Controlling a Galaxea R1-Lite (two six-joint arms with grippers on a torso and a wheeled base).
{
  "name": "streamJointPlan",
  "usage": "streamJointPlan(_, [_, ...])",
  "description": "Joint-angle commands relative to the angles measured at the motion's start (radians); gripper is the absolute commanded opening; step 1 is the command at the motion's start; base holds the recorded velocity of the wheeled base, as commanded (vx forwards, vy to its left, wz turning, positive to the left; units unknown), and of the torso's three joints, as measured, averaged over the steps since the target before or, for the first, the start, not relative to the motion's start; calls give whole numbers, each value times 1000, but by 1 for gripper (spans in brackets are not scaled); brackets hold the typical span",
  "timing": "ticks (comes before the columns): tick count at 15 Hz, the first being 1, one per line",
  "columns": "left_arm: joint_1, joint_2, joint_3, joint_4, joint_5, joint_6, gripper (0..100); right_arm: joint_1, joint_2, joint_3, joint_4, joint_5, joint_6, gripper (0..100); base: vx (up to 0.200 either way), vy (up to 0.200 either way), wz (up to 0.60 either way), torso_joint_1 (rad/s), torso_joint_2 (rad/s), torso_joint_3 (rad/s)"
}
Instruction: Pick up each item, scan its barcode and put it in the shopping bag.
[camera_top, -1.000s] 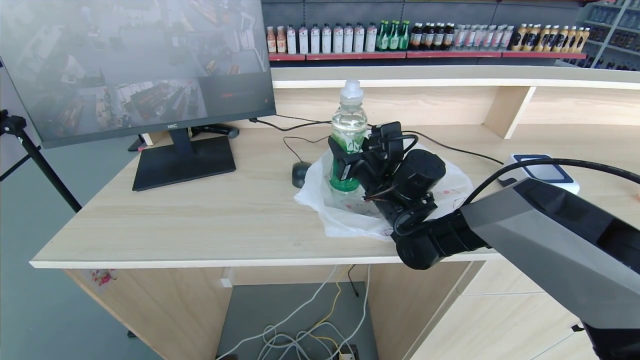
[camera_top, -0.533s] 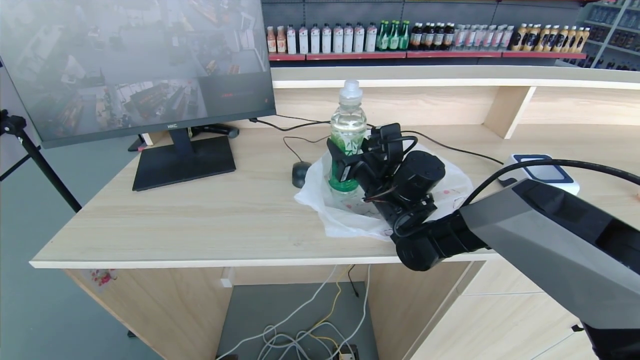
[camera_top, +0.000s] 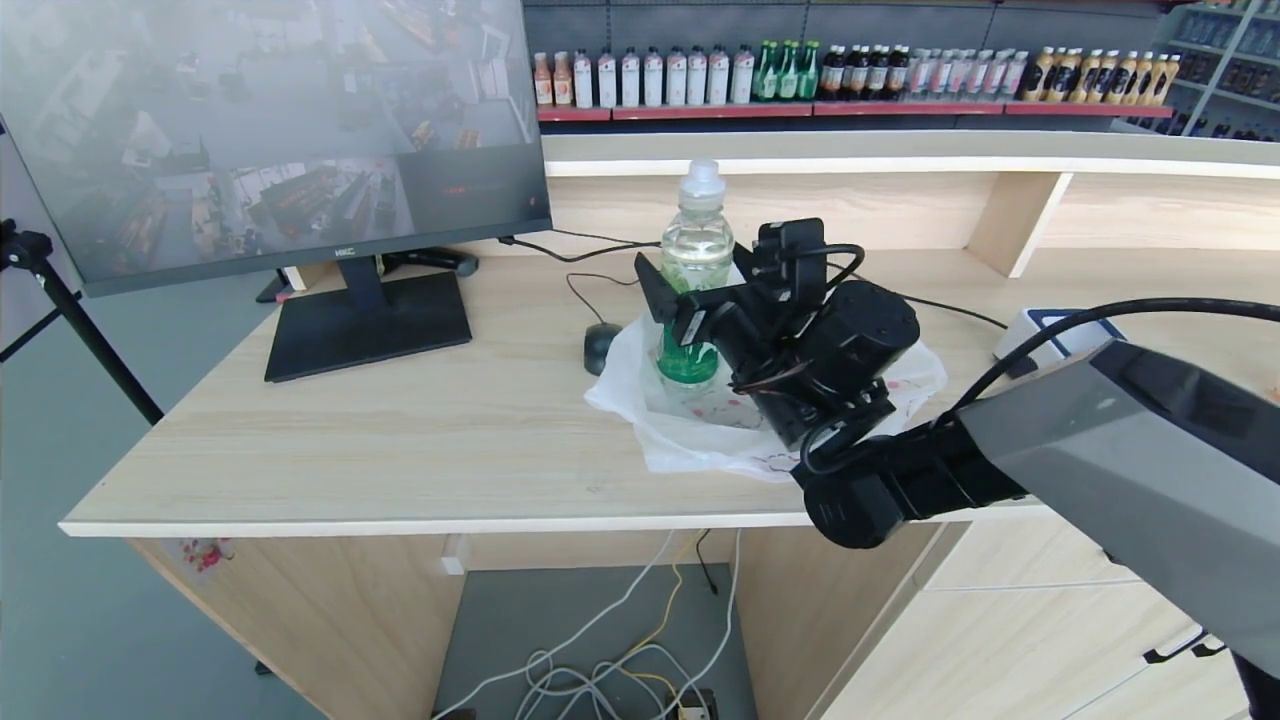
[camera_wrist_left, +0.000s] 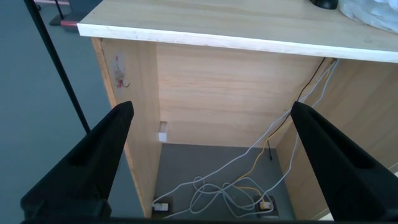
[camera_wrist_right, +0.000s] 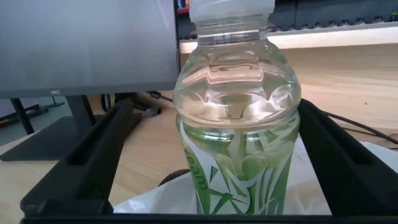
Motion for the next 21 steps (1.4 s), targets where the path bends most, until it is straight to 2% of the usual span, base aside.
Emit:
streamJointPlan(1, [0, 0, 0, 1, 0, 0, 100, 1, -117, 110, 2, 28, -23, 100, 0, 0, 0, 0, 0, 0])
streamJointPlan(3, [0, 0, 0, 1, 1, -2, 100, 20, -199, 268, -29, 49, -45, 100, 0, 0, 0, 0, 0, 0])
streamJointPlan(5, [0, 0, 0, 1, 0, 0, 100, 24, -282, 497, -124, 54, -48, 100, 0, 0, 0, 0, 0, 0])
streamJointPlan(7, [0, 0, 0, 1, 1, -2, 100, 24, -320, 613, -182, 48, -43, 100, 0, 0, 0, 0, 0, 0])
streamJointPlan(10, [0, 1, 0, 1, 1, -2, 100, 53, -410, 761, -182, 46, -19, 100, 0, 0, 0, 0, 0, 0])
streamJointPlan(16, [0, 0, 0, 1, 0, 0, 100, 66, -455, 848, -182, 46, -20, 100, 0, 0, 0, 0, 0, 0])
streamJointPlan(19, [0, 0, 0, 1, 0, 0, 100, 66, -463, 848, -182, 46, -20, 100, 0, 0, 0, 0, 0, 0])
streamJointPlan(21, [0, 0, 0, 1, 0, 0, 100, 69, -484, 857, -182, 46, -20, 100, -200, 0, 0, -2, 2, 2])
